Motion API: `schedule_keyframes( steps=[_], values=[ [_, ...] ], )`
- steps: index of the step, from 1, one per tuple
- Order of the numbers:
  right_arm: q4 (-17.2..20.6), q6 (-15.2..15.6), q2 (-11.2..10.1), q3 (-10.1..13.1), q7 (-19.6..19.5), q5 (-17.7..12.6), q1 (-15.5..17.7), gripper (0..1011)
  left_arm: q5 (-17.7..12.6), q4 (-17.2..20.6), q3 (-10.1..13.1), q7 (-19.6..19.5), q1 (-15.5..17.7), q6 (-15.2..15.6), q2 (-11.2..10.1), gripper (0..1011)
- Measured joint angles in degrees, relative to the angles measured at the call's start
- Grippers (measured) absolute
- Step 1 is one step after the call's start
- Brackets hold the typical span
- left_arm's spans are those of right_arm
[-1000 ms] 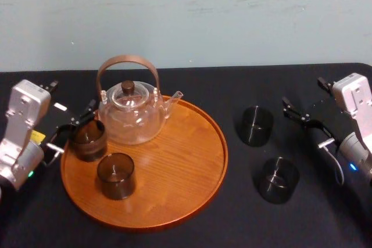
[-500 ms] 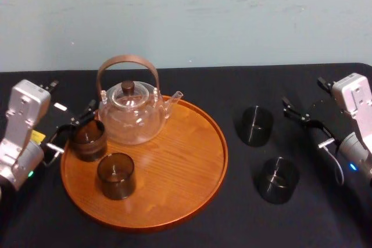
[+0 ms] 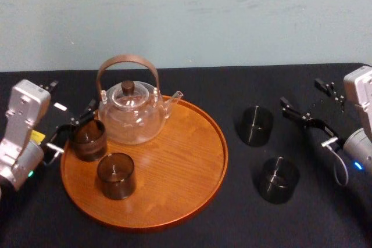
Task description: Pick up the glass from the table and place it on the tray.
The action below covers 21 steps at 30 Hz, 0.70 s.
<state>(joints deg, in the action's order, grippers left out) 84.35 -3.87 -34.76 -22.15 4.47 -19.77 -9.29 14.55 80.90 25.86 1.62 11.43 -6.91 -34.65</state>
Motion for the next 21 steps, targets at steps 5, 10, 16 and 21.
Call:
schedule_keyframes(
  steps=[5,10,16,21],
  values=[
    [2.4,1.6,-0.8,1.8,2.0,-2.5,1.8,1002,0.0,0.0,0.0,0.0,0.0,0.0,0.0,1002],
    [5.0,2.9,-2.2,3.7,4.0,-4.5,4.3,1002,0.0,0.0,0.0,0.0,0.0,0.0,0.0,1002],
    [8.6,4.0,-4.8,6.2,7.1,-6.8,8.2,1002,0.0,0.0,0.0,0.0,0.0,0.0,0.0,1001],
    [10.7,4.0,-7.1,7.8,10.2,-7.7,11.3,1002,0.0,0.0,0.0,0.0,0.0,0.0,0.0,1001]
  ],
)
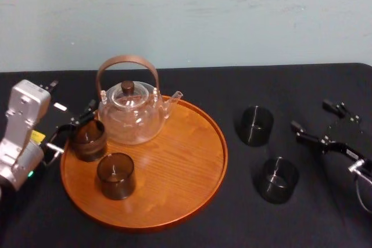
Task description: Pick up the glass from the table and place it on the tray.
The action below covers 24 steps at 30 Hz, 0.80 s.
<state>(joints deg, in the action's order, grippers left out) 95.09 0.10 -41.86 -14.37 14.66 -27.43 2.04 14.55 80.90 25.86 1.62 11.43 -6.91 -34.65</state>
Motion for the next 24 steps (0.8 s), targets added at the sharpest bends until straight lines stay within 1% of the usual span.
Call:
schedule_keyframes(
  steps=[7,8,11,14,17,21,24],
  values=[
    [1.7,-0.3,-2.5,1.6,3.7,-0.4,3.3,1002,0.0,0.0,0.0,0.0,0.0,0.0,0.0,1001],
    [1.9,-0.5,-3.0,1.9,4.7,-0.5,4.0,1002,0.0,0.0,0.0,0.0,0.0,0.0,0.0,1001],
    [2.1,-0.7,-3.9,2.4,6.1,-0.5,4.9,1002,0.0,0.0,0.0,0.0,0.0,0.0,0.0,1001],
    [2.2,-1.2,-5.3,2.9,8.5,-0.5,6.2,1002,0.0,0.0,0.0,0.0,0.0,0.0,0.0,1001],
    [2.0,-1.7,-5.9,3.1,10.0,-0.1,6.8,1002,0.0,0.0,0.0,0.0,0.0,0.0,0.0,1001],
    [1.4,-2.8,-7.2,3.1,12.9,1.1,7.5,1002,0.0,0.0,0.0,0.0,0.0,0.0,0.0,1002],
    [1.1,-3.1,-7.5,3.1,13.9,1.6,7.7,1002,0.0,0.0,0.0,0.0,0.0,0.0,0.0,1001]
  ],
)
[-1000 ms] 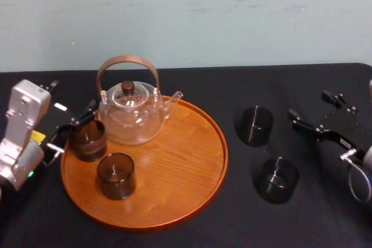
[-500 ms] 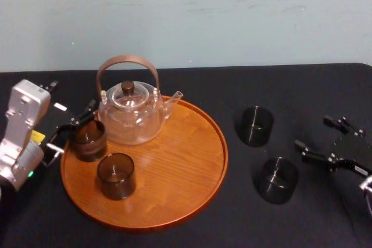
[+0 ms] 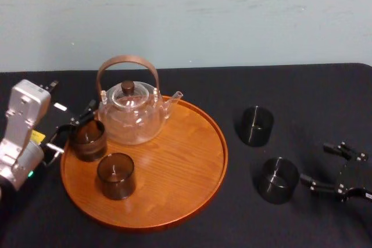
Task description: Pick up the glass from the table and place it on the tray.
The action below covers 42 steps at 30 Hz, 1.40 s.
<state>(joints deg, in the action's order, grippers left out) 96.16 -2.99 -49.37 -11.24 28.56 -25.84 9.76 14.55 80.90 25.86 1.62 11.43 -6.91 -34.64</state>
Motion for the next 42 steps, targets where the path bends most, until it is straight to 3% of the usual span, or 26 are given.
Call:
schedule_keyframes(
  steps=[17,42],
  values=[
    [-0.6,0.1,-0.7,-1.1,5.8,3.6,0.0,1002,0.0,0.0,0.0,0.0,0.0,0.0,0.0,1001],
    [-3.4,4.4,3.3,-4.2,6.2,4.5,-4.6,1002,0.0,0.0,0.0,0.0,0.0,0.0,0.0,1001]
  ],
)
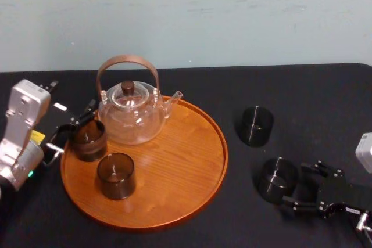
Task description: Pick up the glass from the table and place it on the tray.
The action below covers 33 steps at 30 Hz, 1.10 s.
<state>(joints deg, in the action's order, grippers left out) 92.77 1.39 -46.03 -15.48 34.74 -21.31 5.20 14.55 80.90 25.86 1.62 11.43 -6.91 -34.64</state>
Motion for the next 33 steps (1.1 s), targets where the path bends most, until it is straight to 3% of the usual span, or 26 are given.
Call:
schedule_keyframes(
  steps=[33],
  values=[
    [-3.1,1.4,2.1,-4.3,1.0,0.6,-6.0,1002,0.0,0.0,0.0,0.0,0.0,0.0,0.0,1002]
  ],
)
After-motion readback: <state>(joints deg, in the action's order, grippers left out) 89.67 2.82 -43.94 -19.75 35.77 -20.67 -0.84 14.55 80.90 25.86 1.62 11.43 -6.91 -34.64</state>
